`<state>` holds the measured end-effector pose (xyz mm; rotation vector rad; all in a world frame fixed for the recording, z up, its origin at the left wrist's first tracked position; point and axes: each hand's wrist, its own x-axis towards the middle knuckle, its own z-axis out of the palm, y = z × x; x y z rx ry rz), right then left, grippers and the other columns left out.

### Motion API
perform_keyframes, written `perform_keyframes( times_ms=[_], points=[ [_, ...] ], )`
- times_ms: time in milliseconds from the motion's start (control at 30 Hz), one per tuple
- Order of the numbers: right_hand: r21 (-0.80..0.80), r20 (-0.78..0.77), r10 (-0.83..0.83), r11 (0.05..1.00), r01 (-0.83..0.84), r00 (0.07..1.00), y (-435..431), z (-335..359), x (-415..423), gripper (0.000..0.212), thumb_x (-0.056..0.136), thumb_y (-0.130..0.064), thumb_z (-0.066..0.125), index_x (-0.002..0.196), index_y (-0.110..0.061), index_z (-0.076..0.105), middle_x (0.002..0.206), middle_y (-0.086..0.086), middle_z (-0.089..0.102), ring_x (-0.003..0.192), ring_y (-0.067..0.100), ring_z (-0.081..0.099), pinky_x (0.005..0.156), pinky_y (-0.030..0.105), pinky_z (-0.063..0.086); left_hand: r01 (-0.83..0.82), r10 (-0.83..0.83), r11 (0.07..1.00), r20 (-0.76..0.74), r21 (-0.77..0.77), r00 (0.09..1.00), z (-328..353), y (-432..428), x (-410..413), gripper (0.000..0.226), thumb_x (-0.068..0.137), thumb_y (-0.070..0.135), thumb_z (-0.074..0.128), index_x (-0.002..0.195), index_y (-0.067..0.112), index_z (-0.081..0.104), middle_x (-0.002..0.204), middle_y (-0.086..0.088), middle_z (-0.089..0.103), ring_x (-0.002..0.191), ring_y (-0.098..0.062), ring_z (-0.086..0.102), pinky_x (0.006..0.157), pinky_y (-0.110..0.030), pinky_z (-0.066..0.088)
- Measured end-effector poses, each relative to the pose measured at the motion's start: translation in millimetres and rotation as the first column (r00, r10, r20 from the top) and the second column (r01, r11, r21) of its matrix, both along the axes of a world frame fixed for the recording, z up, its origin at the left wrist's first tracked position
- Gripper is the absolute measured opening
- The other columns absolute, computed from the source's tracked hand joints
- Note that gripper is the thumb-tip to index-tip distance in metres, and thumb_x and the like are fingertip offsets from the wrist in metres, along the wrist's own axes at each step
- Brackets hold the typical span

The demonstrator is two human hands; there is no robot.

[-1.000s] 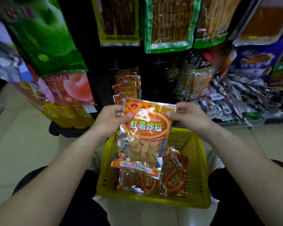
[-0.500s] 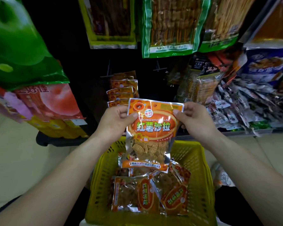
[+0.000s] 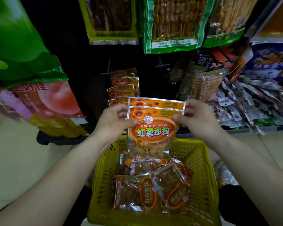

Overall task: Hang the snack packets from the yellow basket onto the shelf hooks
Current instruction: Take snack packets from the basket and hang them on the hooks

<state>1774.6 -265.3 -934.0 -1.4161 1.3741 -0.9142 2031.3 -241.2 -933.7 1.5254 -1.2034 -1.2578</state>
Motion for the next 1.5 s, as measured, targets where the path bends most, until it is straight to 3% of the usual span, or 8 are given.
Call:
perform_keyframes(
  times_ms=[233,600,767,1033,1167,1233,1300,1500],
  points=[
    [-0.016,-0.045,0.002,1.0,-0.003,0.999,5,3,1,0.006,0.095,-0.022,0.064,0.092,-0.018,0.066,0.077,0.0,0.074,0.07,0.005,0.067,0.067,0.031,0.049,0.0,0.0,1.0,-0.003,0.015,1.0,-2,3,2,0.02,0.086,0.017,0.077,0.104,0.022,0.07,0.096,0.0,0.079,0.088,-0.019,0.076,0.078,-0.039,0.06],
    [-0.027,-0.086,0.039,0.999,-0.041,0.996,1,-1,0,0.01,0.099,-0.026,0.057,0.097,-0.019,0.064,0.08,-0.006,0.075,0.07,0.001,0.067,0.059,0.019,0.048,-0.014,0.014,1.0,0.026,0.003,1.0,0,1,2,0.013,0.085,0.029,0.075,0.095,0.021,0.072,0.091,-0.002,0.079,0.086,-0.019,0.076,0.082,-0.042,0.059],
    [-0.017,-0.107,0.04,0.999,-0.042,0.993,1,-3,-1,0.017,0.099,-0.03,0.057,0.098,-0.015,0.064,0.08,-0.003,0.074,0.069,0.003,0.067,0.062,0.026,0.049,-0.008,0.007,1.0,0.014,0.002,1.0,2,3,1,0.028,0.076,0.04,0.074,0.095,0.02,0.071,0.091,-0.002,0.079,0.085,-0.019,0.077,0.08,-0.041,0.059],
    [0.037,-0.108,0.051,0.998,-0.047,0.993,1,-1,-1,0.02,0.099,-0.029,0.057,0.094,-0.011,0.063,0.081,0.001,0.073,0.075,0.017,0.068,0.068,0.038,0.057,0.002,0.0,0.999,0.052,-0.035,0.999,1,5,0,0.01,0.089,0.03,0.071,0.096,0.023,0.07,0.087,0.001,0.079,0.081,-0.015,0.077,0.063,-0.022,0.058],
    [0.068,-0.106,0.065,0.996,-0.058,0.992,-1,0,-1,0.009,0.096,-0.019,0.059,0.089,-0.015,0.062,0.082,0.006,0.07,0.077,0.025,0.067,0.069,0.046,0.056,0.024,-0.018,0.996,0.059,-0.09,0.998,1,7,-2,0.012,0.085,0.031,0.071,0.093,0.023,0.07,0.087,0.002,0.079,0.083,-0.014,0.076,0.066,-0.024,0.06],
    [0.028,-0.154,0.087,0.996,-0.084,0.984,-1,2,-1,0.007,0.092,-0.016,0.061,0.085,-0.017,0.061,0.08,0.011,0.068,0.072,0.023,0.063,0.071,0.05,0.054,0.044,-0.033,0.99,0.089,-0.131,0.995,1,8,-3,0.007,0.088,0.026,0.071,0.092,0.02,0.07,0.084,0.003,0.078,0.081,-0.012,0.076,0.064,-0.019,0.058],
    [-0.058,-0.268,0.12,0.988,-0.141,0.956,0,5,0,0.009,0.089,-0.02,0.063,0.081,-0.023,0.061,0.074,0.001,0.066,0.07,0.016,0.062,0.067,0.045,0.053,0.069,-0.049,0.985,0.128,-0.159,0.991,2,9,-5,0.006,0.091,0.022,0.07,0.09,0.016,0.069,0.083,0.003,0.078,0.08,-0.01,0.075,0.064,-0.018,0.057],
    [-0.152,-0.602,0.239,0.902,-0.404,0.761,14,16,16,0.013,0.085,-0.049,0.056,0.082,-0.036,0.054,0.078,-0.016,0.065,0.072,0.005,0.061,0.058,0.029,0.044,0.157,-0.087,0.967,0.317,-0.2,0.944,2,13,-10,0.011,0.088,0.025,0.074,0.083,0.017,0.068,0.079,0.008,0.077,0.079,-0.005,0.073,0.074,-0.034,0.06]
  ],
)
